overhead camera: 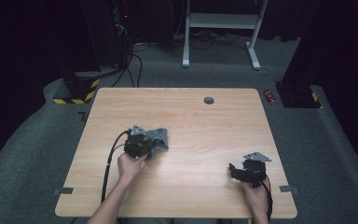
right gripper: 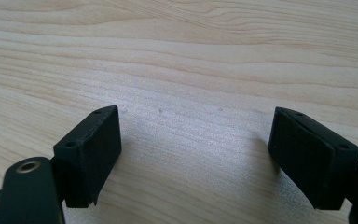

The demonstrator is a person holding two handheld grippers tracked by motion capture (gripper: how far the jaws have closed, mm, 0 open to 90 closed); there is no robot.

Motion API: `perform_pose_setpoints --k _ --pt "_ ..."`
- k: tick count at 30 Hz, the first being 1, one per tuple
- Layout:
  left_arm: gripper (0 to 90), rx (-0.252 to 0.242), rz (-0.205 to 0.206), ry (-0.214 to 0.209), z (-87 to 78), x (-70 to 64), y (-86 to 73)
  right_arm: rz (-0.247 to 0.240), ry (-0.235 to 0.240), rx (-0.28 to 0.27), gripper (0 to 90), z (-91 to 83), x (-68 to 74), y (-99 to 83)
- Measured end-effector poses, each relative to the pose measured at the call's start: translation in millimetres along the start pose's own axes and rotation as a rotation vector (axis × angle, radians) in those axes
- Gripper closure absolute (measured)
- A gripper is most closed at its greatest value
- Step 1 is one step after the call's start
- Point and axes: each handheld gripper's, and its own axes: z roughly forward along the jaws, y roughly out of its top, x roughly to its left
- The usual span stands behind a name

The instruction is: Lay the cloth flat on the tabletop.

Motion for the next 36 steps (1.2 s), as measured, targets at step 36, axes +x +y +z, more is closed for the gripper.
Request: perform_pose_setpoints --k 36 --pt "57.3 0.066 0.214 -0.096 50.1 -91.3 8.9 -0.002 0.002 -0.002 18.0 0.0 0.0 0.0"
